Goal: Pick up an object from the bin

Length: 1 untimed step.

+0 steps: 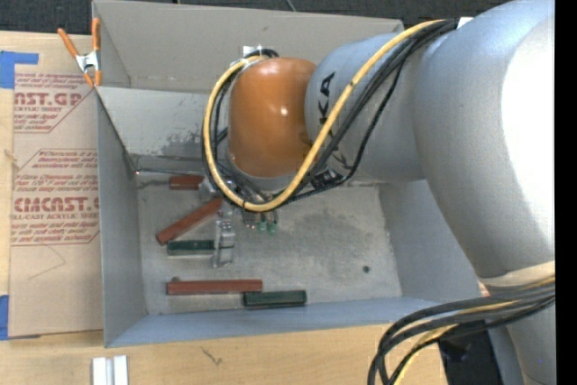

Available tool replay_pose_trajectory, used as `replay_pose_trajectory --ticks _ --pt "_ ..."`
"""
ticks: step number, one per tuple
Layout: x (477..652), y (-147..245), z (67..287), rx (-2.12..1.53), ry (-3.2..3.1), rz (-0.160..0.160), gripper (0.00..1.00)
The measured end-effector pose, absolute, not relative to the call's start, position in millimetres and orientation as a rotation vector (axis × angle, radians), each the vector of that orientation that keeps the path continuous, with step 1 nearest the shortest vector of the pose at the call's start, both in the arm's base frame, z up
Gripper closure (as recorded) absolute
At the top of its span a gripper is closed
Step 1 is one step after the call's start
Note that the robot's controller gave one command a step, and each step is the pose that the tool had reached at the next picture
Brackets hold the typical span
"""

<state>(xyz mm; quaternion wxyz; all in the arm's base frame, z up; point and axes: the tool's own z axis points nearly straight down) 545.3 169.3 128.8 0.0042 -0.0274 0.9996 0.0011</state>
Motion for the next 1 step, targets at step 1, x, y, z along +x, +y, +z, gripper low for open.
replay_pose_trajectory --ticks 1 --pt "547.9 158.9 74.1 -0.420 3.102 0.005 1.00"
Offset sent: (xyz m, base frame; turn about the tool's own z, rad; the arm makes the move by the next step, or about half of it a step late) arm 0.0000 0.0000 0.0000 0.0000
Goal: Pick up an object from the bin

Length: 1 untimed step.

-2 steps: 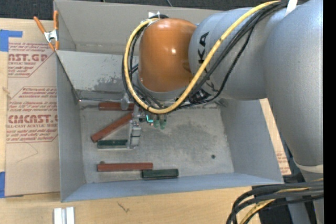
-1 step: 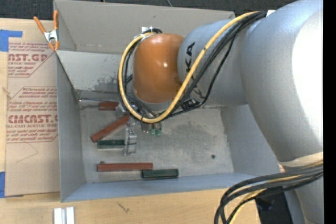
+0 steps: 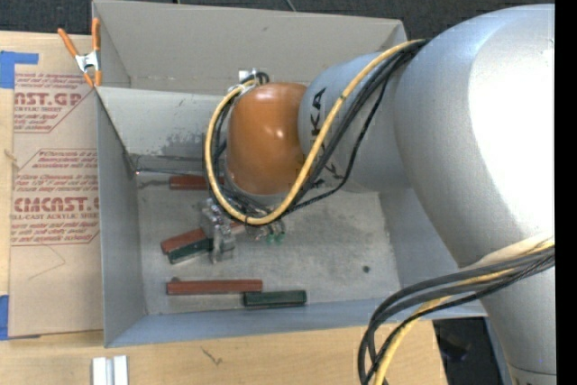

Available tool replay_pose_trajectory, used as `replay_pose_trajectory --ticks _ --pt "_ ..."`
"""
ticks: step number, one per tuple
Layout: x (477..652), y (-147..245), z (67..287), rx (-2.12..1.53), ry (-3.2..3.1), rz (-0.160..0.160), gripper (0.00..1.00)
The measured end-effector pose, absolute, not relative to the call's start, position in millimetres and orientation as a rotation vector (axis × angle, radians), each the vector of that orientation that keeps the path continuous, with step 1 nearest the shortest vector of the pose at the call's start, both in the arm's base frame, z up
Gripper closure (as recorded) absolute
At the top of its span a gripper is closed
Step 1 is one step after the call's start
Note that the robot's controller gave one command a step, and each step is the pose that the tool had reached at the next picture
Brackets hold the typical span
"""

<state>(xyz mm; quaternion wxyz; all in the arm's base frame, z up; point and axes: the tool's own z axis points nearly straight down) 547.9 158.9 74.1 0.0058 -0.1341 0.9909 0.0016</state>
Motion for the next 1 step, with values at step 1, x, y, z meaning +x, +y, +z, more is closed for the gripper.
replay_pose_trajectory --ticks 1 --pt "547.9 158.9 74.1 -0.419 3.102 0.006 1.00"
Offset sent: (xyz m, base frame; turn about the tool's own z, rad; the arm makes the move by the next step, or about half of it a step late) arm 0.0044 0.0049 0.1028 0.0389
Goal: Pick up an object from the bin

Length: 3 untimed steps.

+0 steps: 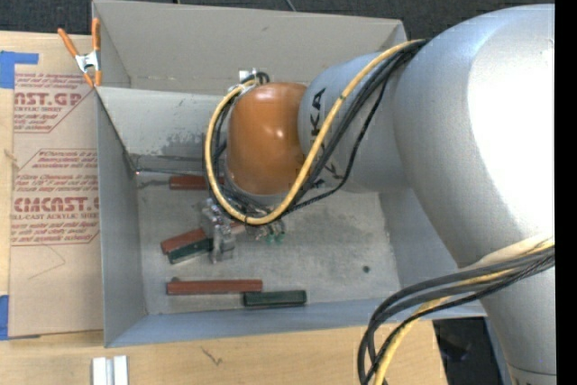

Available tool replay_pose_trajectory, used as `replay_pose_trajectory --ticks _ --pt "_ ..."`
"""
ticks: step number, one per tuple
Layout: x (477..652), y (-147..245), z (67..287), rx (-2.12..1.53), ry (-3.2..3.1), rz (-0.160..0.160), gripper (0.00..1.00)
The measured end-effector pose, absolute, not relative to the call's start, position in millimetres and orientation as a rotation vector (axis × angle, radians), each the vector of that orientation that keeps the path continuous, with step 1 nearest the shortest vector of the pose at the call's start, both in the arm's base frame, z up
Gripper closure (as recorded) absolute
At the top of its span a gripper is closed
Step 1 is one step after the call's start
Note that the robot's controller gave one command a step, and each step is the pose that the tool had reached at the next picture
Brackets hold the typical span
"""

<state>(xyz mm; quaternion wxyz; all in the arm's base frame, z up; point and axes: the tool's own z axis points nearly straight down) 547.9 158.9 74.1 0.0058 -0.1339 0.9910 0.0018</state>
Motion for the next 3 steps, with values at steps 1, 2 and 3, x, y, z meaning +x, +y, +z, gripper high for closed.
replay_pose_trajectory --ticks 1,2,3 --pt "547.6 158.8 75.3 -0.419 3.103 0.005 1.00" --pt "553.9 150.9 111.5 -0.337 3.117 0.004 1.00" --pt "536.8 186.0 232.0 -0.317 3.123 0.002 1.00"
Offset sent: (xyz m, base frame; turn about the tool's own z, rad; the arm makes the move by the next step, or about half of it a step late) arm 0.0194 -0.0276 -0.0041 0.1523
